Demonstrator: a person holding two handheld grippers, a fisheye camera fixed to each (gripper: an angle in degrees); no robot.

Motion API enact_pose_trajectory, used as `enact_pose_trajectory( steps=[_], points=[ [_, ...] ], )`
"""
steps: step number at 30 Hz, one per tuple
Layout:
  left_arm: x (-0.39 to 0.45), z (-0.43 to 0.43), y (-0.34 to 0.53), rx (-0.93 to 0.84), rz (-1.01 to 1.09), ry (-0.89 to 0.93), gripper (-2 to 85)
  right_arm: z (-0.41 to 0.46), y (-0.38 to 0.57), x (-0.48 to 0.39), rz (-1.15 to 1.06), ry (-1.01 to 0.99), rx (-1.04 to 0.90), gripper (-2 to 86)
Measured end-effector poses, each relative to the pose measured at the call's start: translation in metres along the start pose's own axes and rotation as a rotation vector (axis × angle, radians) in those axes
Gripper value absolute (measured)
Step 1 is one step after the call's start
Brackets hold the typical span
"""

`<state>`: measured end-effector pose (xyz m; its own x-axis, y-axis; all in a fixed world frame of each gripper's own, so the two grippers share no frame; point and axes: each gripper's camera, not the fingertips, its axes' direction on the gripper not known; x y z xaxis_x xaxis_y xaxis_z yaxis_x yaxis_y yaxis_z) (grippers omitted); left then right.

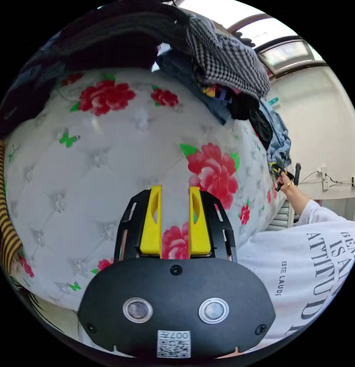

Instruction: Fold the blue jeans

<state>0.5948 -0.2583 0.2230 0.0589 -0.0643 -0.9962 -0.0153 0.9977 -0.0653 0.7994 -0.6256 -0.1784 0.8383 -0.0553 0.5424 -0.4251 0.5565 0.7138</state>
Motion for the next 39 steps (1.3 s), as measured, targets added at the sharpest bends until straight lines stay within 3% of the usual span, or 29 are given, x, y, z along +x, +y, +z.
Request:
enact_pose_trajectory(
  steps=[5,9,14,22,25,29,32,34,39],
  points=[
    [0.026,0.019,0.024,-0.059,0.107,0.054,9.1,-0.028,0.016,-0.036,-0.091,-0.085,-0.036,1.3],
    [0.044,0.029,0.041,-0.08,0.208,0.096,9.0,-0.085,0.075,-0.088,-0.255,-0.143,0.054,0.0],
    [0.045,0.039,0.071,-0.073,0.25,0.153,8.9,-0.113,0.15,-0.147,-0.396,-0.324,-0.033,-0.2],
    [-0.001,0.032,0.132,-0.003,0.169,0.135,8.6,-0.164,0.294,-0.379,-0.858,-0.98,-0.237,0.8],
    [-0.022,0.013,0.152,0.078,0.104,0.067,8.7,-0.186,0.314,-0.425,-1.129,-1.003,-0.327,2.5],
    [-0.034,-0.011,0.176,0.169,0.101,0.006,9.9,-0.21,0.285,-0.374,-0.931,-0.993,-0.13,4.7],
    [-0.016,-0.019,0.188,0.211,0.187,-0.011,10.8,-0.214,0.254,-0.295,-0.625,-0.787,0.024,6.9],
    [0.019,-0.008,0.186,0.201,0.322,0.06,12.3,-0.216,0.236,-0.223,-0.394,-0.651,0.1,8.1],
    [0.126,0.074,0.148,0.074,0.603,0.083,13.1,-0.218,0.205,-0.145,-0.212,-0.565,0.12,9.2]
  ],
)
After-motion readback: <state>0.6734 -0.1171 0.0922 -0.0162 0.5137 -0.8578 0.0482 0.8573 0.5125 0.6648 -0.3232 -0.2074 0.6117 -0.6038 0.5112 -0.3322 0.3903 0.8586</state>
